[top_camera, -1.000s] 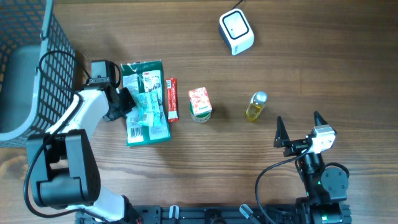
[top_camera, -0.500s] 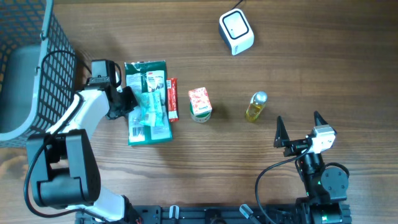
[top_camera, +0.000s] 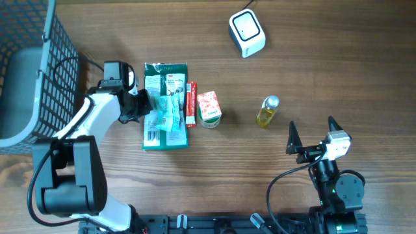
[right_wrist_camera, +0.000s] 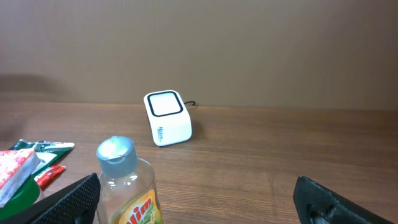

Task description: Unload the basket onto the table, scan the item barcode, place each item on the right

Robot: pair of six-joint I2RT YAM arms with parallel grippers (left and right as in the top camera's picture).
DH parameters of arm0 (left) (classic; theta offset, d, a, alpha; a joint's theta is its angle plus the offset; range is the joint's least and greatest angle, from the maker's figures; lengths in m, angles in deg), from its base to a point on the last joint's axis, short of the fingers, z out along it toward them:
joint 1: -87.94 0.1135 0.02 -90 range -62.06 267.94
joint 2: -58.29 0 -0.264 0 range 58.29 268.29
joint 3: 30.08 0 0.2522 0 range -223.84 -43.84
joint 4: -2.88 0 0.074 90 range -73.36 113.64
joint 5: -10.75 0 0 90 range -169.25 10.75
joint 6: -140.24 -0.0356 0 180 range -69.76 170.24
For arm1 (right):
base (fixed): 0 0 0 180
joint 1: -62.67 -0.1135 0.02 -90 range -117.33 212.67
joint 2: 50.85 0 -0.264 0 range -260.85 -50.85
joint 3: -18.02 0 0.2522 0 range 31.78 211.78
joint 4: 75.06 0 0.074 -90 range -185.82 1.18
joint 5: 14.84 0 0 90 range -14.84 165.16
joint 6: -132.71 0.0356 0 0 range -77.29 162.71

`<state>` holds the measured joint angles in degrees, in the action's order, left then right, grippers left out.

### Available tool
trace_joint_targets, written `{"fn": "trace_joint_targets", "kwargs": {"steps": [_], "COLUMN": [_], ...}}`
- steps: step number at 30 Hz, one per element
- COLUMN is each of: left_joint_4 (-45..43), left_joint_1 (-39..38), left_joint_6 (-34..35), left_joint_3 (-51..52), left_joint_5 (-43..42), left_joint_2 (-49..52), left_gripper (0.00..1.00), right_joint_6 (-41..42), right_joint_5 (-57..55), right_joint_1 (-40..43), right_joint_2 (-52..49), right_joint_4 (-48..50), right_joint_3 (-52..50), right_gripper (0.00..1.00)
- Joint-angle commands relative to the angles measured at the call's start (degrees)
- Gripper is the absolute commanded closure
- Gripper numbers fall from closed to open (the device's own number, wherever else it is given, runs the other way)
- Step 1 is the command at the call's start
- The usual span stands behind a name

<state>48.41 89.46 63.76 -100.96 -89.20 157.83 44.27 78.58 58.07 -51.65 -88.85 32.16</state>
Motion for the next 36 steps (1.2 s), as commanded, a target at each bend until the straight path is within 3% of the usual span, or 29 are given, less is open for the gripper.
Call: {"fn": "trace_joint_targets", "kwargs": {"steps": [1,5,6,7,36], "left_joint_4": [2.34,3.69,3.56,3.65,3.85], "left_joint_1": [2.58,4.48,4.85,5.05,5.05], "left_joint_6": [-2.84,-2.82,-2.82,-2.82,-2.82], "left_joint_3": [-5.6,-9.86,-9.92,-9.92,-9.9], "left_joint_5": [0.68,0.63,0.63,0.61,0.59], "left_joint_2": [-2.99,-6.34,-7.23,-7.65,-7.63], "left_gripper": [0.83,0.68,0.6,0.0,0.0], "right_joint_6": [-0.46,-0.46,-0.46,-0.48,-0.48], "right_joint_5": [0.5,0.5,0.5,0.5,0.5], "right_joint_1": [0.17,0.17,0.17,0.17,0.17], "right_joint_2": [0.0,0.0,0.0,0.0,0.0], "right_joint_4": [0.13,0.13,0.13,0.13,0.13], "right_joint_3": [-0.09,-0.09,-0.09,-0.09,-0.09], "right_gripper": [0.0,0.0,0.0,0.0,0.0]}}
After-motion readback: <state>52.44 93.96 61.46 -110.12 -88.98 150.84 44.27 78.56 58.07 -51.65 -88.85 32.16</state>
